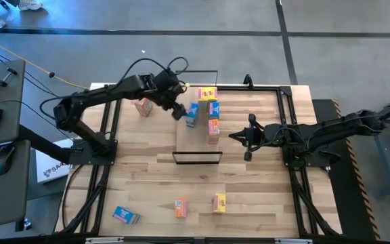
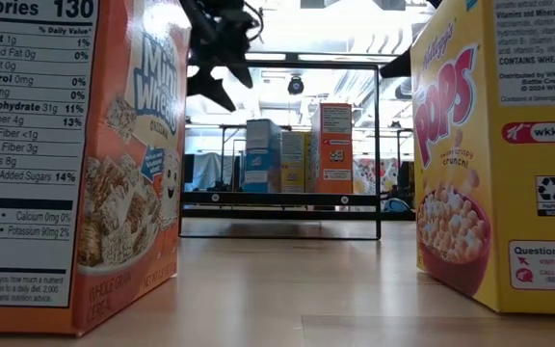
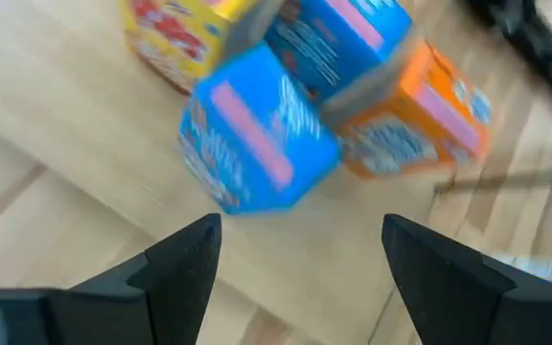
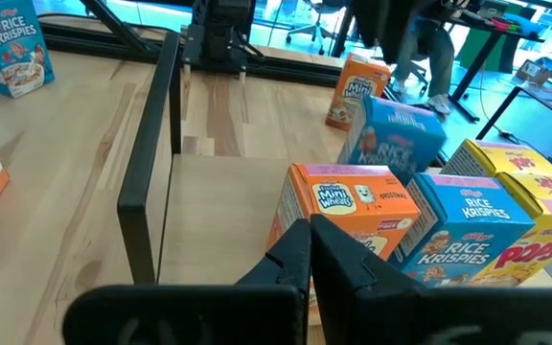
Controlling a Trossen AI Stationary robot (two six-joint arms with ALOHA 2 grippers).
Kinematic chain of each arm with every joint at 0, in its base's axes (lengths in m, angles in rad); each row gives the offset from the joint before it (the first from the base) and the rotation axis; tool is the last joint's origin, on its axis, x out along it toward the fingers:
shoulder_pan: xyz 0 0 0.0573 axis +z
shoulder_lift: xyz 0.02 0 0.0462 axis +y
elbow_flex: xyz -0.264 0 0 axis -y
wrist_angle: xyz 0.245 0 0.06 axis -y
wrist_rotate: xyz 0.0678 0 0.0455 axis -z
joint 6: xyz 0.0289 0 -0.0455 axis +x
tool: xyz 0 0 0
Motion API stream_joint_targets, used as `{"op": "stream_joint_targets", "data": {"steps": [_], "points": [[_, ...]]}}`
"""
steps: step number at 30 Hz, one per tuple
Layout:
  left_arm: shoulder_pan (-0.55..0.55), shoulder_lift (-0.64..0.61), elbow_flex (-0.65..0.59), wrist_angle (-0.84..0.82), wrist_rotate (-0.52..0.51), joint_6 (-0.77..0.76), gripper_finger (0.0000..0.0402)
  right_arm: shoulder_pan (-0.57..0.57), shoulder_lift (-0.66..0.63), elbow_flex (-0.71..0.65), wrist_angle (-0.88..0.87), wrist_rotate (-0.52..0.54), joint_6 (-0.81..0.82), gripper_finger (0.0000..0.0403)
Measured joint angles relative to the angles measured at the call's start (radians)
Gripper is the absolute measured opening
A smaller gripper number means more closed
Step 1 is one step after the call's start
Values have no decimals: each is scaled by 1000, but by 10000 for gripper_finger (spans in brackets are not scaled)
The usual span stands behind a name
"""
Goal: Stack cereal on shelf
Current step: Put the top blue cereal box on the shelf aligned with the other blue cereal box on the shelf
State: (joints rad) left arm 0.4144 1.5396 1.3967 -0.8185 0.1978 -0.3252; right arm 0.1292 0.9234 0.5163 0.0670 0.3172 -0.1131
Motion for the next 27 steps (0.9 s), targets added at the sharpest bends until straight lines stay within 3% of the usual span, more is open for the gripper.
{"op": "stream_joint_targets", "data": {"steps": [2,4,8,10,14,16,21,27], "points": [[-28,-11,-8,-12,-9,35,282,0,0,0,0,0,0,0],[-64,-15,-22,-40,-94,49,274,0,0,0,0,0,0,0],[-139,-33,-95,-68,-447,109,221,0,0,0,-3,0,0,0],[-157,-54,-171,-20,-557,120,176,0,0,0,-3,0,0,0],[-155,-117,-339,202,-480,122,56,0,0,0,-3,0,0,0],[-142,-158,-410,304,-433,133,15,0,0,0,-3,0,0,0],[-86,-228,-571,569,-358,101,27,0,0,0,-3,0,0,0],[-73,-170,-699,893,-260,45,5,0,0,0,1,1,0,0]]}}
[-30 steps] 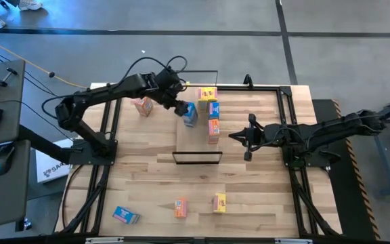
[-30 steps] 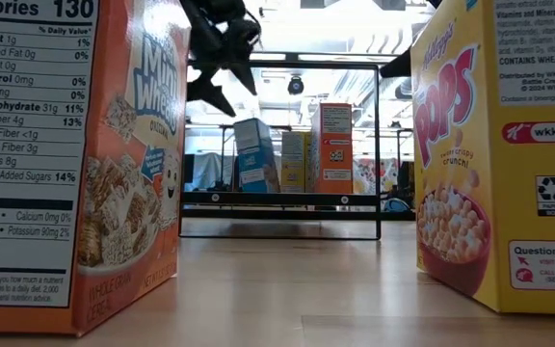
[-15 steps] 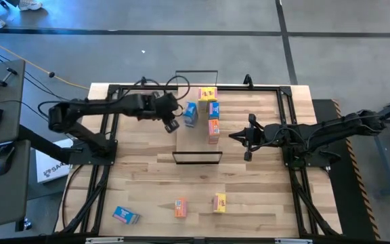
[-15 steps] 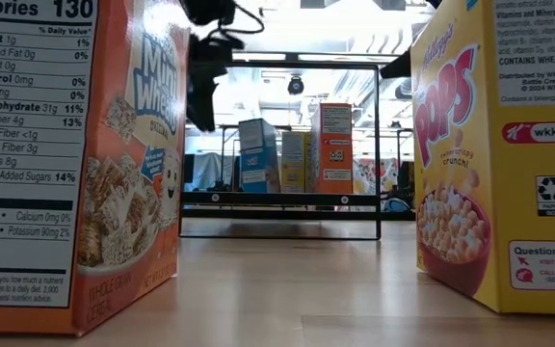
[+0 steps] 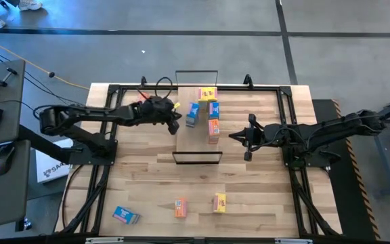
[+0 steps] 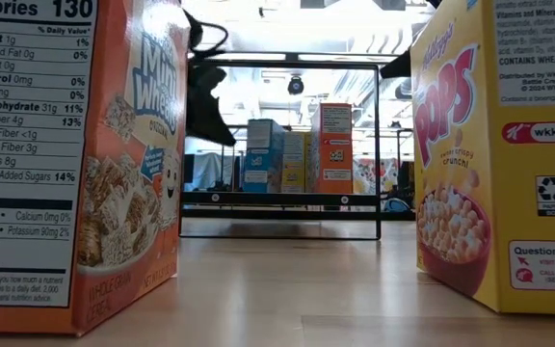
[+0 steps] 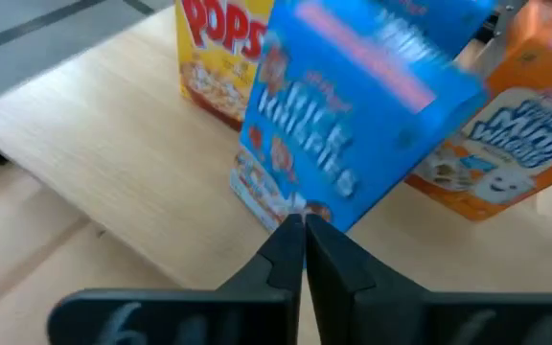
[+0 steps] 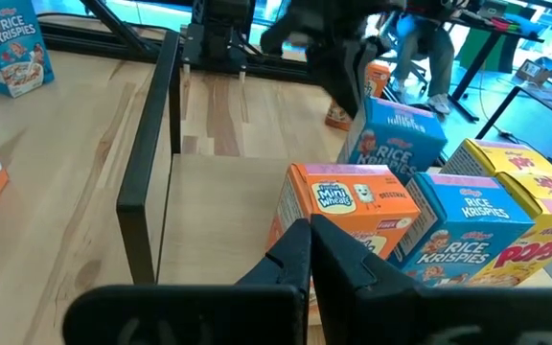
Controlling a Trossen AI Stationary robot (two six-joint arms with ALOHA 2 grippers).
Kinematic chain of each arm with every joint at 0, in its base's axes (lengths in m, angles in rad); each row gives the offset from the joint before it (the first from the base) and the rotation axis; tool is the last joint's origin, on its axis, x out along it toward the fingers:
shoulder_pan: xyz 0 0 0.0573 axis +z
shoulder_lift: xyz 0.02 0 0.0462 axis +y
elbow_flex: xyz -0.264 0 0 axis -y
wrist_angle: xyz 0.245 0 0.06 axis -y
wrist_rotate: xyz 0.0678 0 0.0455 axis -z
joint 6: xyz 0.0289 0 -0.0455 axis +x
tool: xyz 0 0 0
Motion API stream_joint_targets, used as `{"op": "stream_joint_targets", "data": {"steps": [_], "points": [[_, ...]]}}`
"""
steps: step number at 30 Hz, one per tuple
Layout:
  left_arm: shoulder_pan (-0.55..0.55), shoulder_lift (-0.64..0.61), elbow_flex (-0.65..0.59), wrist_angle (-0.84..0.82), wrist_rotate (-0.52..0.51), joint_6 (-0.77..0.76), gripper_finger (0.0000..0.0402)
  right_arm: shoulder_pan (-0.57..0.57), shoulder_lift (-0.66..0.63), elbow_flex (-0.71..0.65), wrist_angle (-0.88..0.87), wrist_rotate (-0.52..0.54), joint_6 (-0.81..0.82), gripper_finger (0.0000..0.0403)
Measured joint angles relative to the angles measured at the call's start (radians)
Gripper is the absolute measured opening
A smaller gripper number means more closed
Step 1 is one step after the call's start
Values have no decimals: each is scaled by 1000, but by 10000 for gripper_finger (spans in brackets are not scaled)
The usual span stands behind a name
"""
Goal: Stack cereal on shelf
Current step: Put the top blue cereal box on the shelf aligned with the other blue cereal box on the shelf
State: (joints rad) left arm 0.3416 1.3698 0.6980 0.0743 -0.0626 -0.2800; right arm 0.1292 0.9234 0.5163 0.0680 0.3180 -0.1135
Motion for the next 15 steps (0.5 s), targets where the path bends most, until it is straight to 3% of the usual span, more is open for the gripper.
{"op": "stream_joint_targets", "data": {"steps": [15], "points": [[-11,193,-6,306,33,-48,5,0,0,0,2,0,0,0]]}}
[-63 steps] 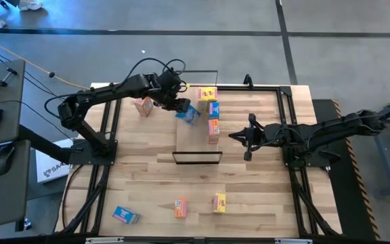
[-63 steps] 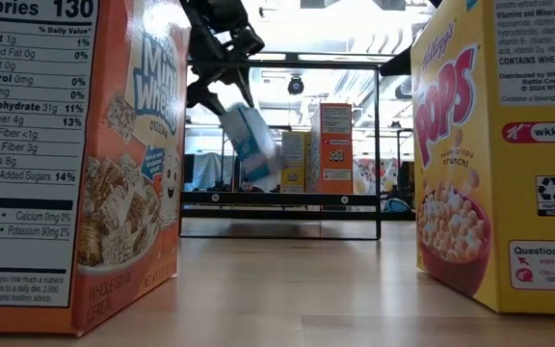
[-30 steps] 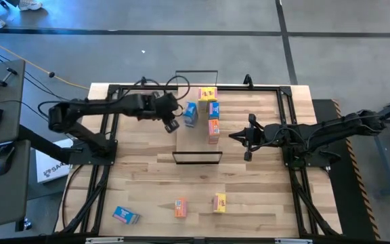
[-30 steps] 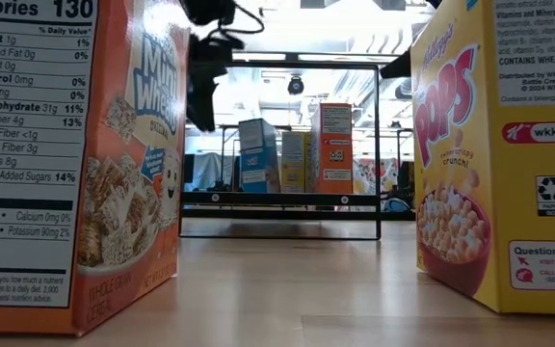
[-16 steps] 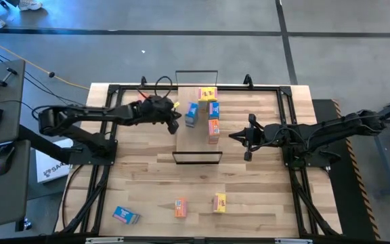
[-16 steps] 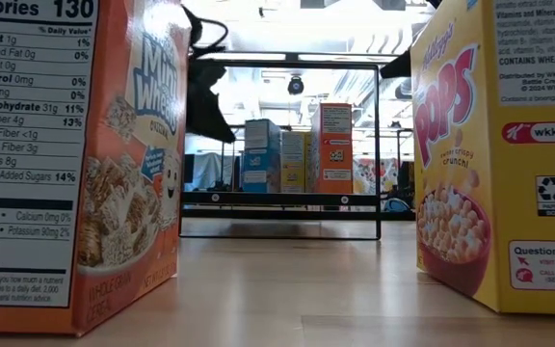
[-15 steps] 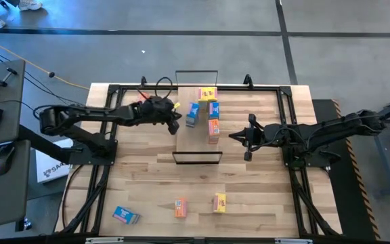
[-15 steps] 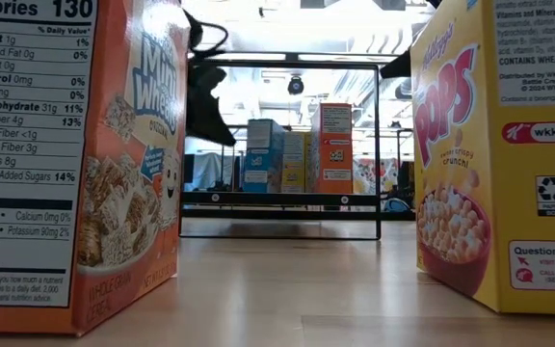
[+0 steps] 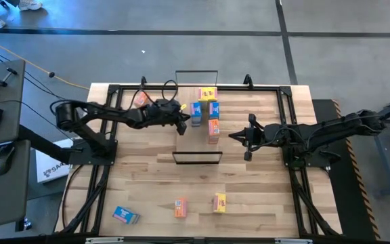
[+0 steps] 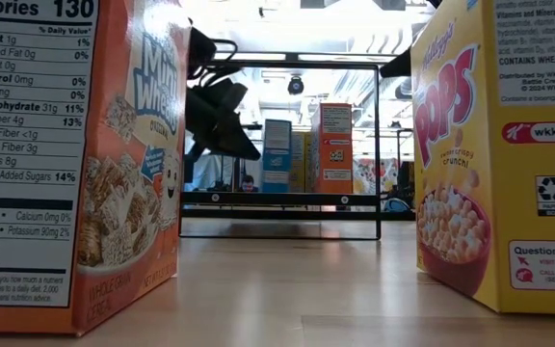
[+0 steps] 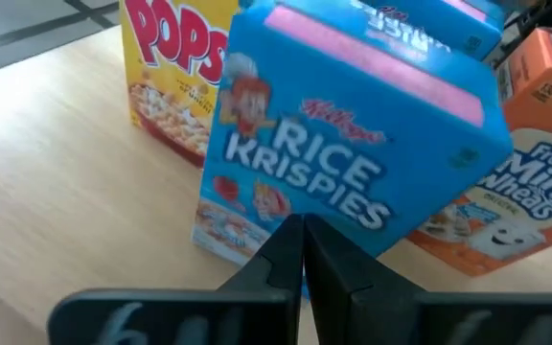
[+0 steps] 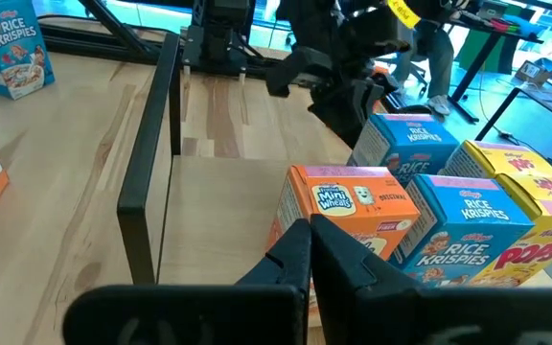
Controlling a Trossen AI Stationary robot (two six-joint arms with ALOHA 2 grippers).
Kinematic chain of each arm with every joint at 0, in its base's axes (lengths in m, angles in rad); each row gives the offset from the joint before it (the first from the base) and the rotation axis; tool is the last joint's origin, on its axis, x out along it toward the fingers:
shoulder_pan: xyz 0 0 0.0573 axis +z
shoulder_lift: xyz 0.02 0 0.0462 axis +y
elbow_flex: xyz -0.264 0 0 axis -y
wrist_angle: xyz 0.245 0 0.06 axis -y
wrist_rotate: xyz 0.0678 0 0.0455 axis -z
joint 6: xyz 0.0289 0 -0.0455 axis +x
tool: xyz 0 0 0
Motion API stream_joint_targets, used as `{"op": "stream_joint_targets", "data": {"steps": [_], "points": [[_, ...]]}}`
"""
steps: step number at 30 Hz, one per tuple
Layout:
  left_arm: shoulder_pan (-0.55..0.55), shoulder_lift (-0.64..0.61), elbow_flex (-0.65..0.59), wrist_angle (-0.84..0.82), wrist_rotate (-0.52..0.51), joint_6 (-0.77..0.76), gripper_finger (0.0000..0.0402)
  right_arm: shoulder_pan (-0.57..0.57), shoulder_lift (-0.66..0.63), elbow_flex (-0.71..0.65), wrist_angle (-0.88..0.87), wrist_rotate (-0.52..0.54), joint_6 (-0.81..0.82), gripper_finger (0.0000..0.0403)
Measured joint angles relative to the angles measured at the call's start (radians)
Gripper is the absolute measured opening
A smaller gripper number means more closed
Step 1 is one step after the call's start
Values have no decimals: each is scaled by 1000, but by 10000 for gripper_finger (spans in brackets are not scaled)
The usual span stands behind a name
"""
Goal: Stack cereal on shelf
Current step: Put the top blue cereal box on the shelf aligned with the other blue cereal box on the shelf
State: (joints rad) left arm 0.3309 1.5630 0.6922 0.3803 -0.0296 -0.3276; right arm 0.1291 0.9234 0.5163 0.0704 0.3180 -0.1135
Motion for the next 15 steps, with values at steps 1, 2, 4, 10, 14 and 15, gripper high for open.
{"op": "stream_joint_targets", "data": {"steps": [1,2,4,10,14,15], "points": [[0,7,0,9,0,-5,5,0,0,0,0,0,0,0],[0,14,0,22,0,-9,5,0,0,0,-1,0,0,0],[0,24,0,39,0,-9,5,0,0,0,-2,0,0,0],[7,23,0,29,-8,36,5,0,0,0,-3,0,0,0],[27,1,1,2,-40,49,5,0,0,0,-3,0,0,0],[32,1,2,-10,-46,45,5,0,0,0,-4,0,0,0]]}}
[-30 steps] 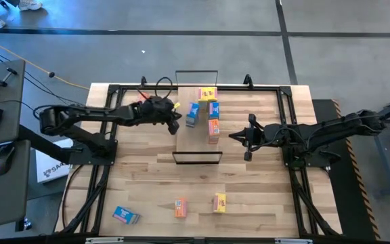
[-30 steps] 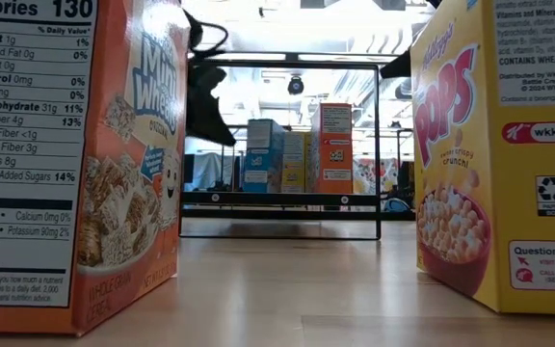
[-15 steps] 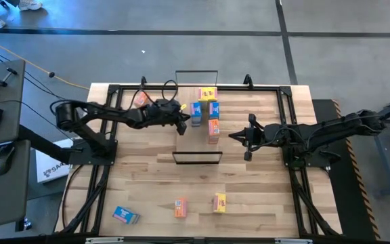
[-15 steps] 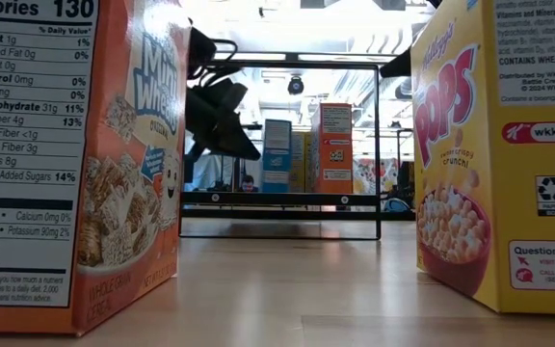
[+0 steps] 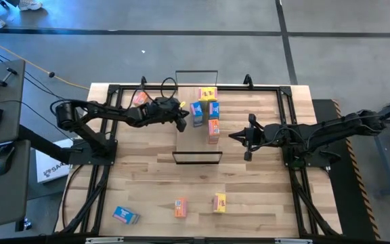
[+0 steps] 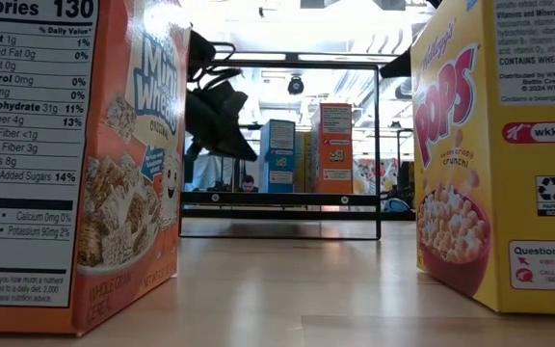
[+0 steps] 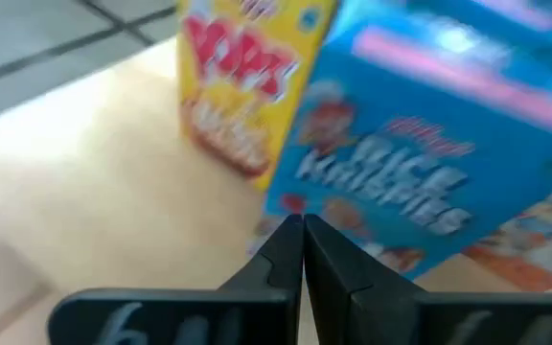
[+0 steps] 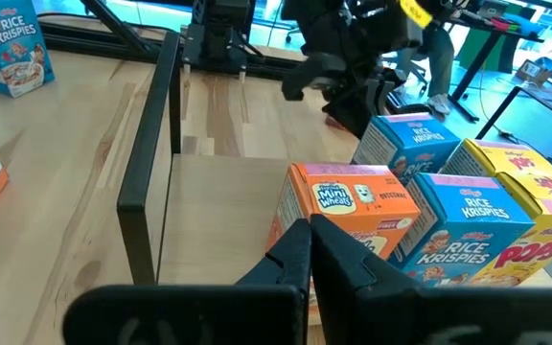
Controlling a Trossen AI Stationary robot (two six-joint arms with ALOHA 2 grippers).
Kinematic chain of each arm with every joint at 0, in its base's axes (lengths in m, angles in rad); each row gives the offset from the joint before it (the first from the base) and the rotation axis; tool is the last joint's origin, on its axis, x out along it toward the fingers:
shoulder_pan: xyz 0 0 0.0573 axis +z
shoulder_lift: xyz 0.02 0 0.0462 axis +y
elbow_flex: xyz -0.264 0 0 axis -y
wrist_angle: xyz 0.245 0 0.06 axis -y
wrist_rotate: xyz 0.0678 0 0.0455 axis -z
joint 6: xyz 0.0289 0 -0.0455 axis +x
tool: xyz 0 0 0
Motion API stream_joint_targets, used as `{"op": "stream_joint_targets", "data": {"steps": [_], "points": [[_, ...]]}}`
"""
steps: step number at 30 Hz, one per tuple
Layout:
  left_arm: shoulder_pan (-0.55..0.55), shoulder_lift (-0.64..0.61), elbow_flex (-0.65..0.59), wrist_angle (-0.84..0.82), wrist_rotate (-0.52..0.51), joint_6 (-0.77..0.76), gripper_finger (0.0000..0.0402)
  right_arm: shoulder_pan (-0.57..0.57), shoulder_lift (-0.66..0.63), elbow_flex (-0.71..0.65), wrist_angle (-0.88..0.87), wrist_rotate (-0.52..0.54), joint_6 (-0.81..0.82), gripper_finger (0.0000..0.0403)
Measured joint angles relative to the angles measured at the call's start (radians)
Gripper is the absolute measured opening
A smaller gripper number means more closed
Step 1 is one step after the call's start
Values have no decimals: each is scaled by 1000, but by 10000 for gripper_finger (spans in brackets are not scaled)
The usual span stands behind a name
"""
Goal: Stack cereal on shelf
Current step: Put the top blue cereal box on the shelf aligned with the other blue cereal box on the shelf
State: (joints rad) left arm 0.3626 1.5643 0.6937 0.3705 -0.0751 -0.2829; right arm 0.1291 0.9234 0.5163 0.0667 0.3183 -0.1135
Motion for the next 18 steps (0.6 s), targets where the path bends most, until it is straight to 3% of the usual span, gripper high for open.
{"op": "stream_joint_targets", "data": {"steps": [18], "points": [[17,19,0,105,-31,6,5,0,0,0,4,0,0,0]]}}
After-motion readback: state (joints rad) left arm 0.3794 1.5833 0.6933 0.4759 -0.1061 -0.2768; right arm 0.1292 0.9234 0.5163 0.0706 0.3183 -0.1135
